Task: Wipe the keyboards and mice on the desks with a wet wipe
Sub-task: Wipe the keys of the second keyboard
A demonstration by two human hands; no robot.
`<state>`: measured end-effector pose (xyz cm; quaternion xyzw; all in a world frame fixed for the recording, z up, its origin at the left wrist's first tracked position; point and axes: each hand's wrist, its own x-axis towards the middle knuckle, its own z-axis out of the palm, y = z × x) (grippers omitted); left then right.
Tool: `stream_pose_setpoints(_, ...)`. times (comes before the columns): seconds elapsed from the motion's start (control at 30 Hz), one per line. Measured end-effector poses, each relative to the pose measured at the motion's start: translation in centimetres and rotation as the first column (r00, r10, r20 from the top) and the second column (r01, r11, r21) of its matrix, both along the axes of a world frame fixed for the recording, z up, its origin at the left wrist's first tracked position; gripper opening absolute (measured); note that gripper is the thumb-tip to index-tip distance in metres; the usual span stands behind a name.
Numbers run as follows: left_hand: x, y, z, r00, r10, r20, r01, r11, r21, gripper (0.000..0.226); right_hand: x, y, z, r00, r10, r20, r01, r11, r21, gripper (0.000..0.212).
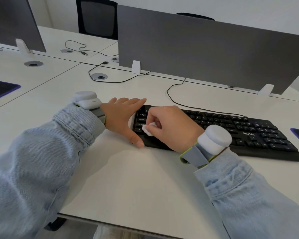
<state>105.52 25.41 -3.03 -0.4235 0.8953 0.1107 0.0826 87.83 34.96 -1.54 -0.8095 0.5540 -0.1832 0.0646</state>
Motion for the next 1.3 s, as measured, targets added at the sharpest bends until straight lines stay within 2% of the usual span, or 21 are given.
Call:
stream_pose_setpoints(0.13,0.0,-0.1,-0.2,1.0,-0.021,-0.016,0.02,1.0,-0.016,0.16,-1.6,0.0,0.2,0.997,-0.05,-0.061,0.052,0.998,0.031,0.011)
stream_pose_setpoints(0.23,0.0,0.0,-0.3,0.999,-0.027,-0.031,0.026,0.999,-0.028,0.161,-1.8,-0.1,0.4,0.994,-0.093,0.053,0.096,0.993,-0.064,0.009)
stream_pose_setpoints(0.3,-0.1,-0.1,-0.3,0.999,-0.038,-0.035,0.037,0.999,-0.008,0.164,-0.1,0.1,0.0,0.996,-0.011,0.091,0.019,0.996,-0.084,0.009)
stream_pose_setpoints(0.4,-0.1,-0.2,-0.3,0.998,-0.053,-0.022,0.053,0.998,0.026,0.171,1.9,0.4,-0.9,0.998,0.062,0.015,-0.062,0.998,-0.018,0.012)
stream_pose_setpoints(0.6,0.2,-0.3,-0.5,0.998,-0.048,-0.043,0.048,0.999,-0.002,0.164,-2.5,0.8,0.0,0.998,-0.063,-0.013,0.063,0.995,0.071,0.014)
stream_pose_setpoints(0.7,0.0,-0.3,-0.4,0.996,-0.062,-0.059,0.063,0.998,0.002,0.165,-4.1,0.9,0.2,0.991,-0.125,-0.042,0.127,0.991,0.05,0.012)
stream_pose_setpoints(0.8,-0.4,0.2,-0.4,0.993,-0.065,-0.103,0.064,0.998,-0.017,0.165,-4.4,0.9,0.2,0.986,-0.163,0.04,0.165,0.985,-0.05,0.009)
stream_pose_setpoints(0.9,-1.1,0.6,-0.8,0.985,-0.09,-0.15,0.081,0.995,-0.061,0.161,-3.2,1.0,-0.2,0.988,-0.091,0.122,0.099,0.993,-0.059,0.007)
stream_pose_setpoints(1.03,-1.7,0.8,-1.6,0.978,-0.118,-0.172,0.101,0.989,-0.104,0.154,-3.1,1.1,-0.8,0.997,-0.048,0.055,0.046,0.998,0.039,0.01)
stream_pose_setpoints(1.3,-1.7,0.9,-1.6,0.978,-0.109,-0.178,0.095,0.992,-0.088,0.153,-8.1,2.6,0.5,0.98,-0.189,-0.063,0.196,0.969,0.15,0.009)
